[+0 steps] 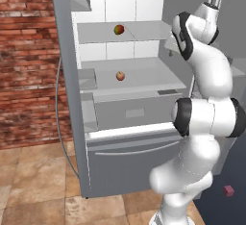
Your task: Retrieve the mango and peach from the fridge and place them into the bowl on the dining table.
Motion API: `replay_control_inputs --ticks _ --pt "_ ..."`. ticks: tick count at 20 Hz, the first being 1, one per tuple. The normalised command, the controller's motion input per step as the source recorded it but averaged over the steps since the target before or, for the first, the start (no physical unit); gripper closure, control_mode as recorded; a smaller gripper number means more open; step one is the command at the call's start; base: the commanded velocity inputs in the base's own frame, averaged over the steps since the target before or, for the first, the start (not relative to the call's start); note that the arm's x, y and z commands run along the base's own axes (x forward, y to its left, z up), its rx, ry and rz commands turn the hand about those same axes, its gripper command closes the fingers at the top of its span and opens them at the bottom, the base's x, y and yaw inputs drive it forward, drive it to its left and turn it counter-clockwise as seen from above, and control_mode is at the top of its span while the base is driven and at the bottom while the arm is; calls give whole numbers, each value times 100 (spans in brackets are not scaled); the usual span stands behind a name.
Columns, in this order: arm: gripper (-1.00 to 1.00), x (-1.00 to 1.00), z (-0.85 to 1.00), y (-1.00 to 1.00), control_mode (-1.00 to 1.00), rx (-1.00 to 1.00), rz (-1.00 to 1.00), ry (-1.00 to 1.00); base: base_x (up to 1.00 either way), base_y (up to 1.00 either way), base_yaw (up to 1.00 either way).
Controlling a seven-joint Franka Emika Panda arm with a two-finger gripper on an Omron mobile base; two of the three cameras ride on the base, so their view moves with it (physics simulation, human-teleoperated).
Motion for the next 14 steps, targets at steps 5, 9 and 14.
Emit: replay_control_inputs --ticks 5,9,14 --pt "-100 -50 -19 91 -100 11 5 -31 0 0 0" --pt "-100 -55 0 94 -100 1 1 -29 0 0 0" --pt "-100 -50 4 63 -100 0 0 -20 0 0 0"
